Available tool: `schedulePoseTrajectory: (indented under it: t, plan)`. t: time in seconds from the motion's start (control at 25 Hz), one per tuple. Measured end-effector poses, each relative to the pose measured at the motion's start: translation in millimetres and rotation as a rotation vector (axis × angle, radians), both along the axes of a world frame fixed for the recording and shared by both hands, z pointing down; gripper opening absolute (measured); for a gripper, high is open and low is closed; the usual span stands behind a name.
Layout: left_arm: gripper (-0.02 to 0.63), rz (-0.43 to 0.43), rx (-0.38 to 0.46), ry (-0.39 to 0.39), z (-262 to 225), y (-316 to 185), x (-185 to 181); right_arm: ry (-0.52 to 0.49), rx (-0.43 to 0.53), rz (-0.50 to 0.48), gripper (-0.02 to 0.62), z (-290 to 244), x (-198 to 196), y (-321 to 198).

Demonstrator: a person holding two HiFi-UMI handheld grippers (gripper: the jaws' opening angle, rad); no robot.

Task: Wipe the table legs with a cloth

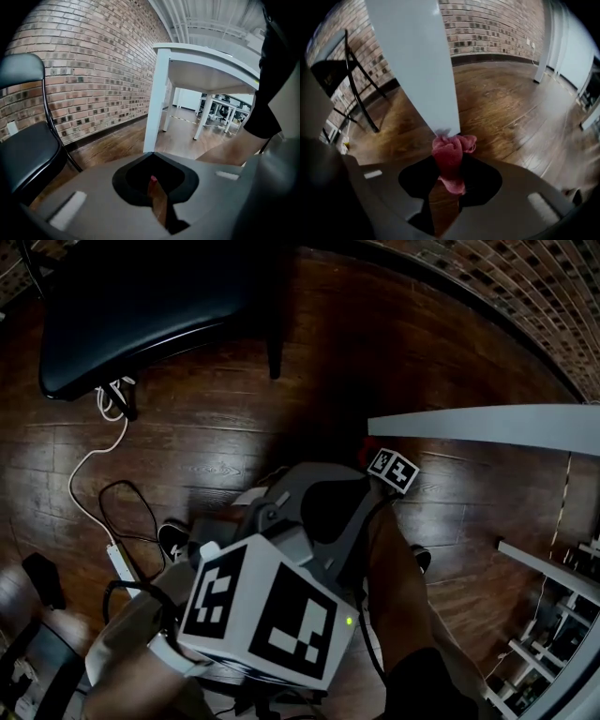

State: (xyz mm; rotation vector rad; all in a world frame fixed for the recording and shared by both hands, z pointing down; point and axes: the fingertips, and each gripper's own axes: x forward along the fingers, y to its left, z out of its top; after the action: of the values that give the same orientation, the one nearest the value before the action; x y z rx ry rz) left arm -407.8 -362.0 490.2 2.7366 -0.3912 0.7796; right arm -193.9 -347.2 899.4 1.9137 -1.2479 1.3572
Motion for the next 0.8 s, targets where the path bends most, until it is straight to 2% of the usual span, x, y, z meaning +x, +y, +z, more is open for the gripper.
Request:
schedulePoseTrajectory:
  t: [0.08,0.2,0.28,0.36,0.56,0.8]
  plan:
    - [0.002,0.004,-0.001,0.002,-3,-1,4,0.1,-0.026,-0.109,0.114,-11,9,2]
    - [0.002,0.014,0.009,0.004,-8,1,8,0.21,0.026,-0.335,0.114,-37,-1,-21]
    - [0.002,0.026,0.023,0.003,-11,5,9,0.26,0.039,-0.412,0.112,-54,-7,-30]
    - [0.002,0.041,0.049,0.01,-19,9,12,0.296,0.054,-0.421,0.11,-75,-6,-31]
    - [0.002,0.065,0.131,0.036,-47,12,15,0.354,0.129,-0.356,0.109,-142,5,-27]
    - [0.002,0.061,0.181,0.093,-79,12,6,0.412,0.34,-0.412,0.107,-278,-18,-38]
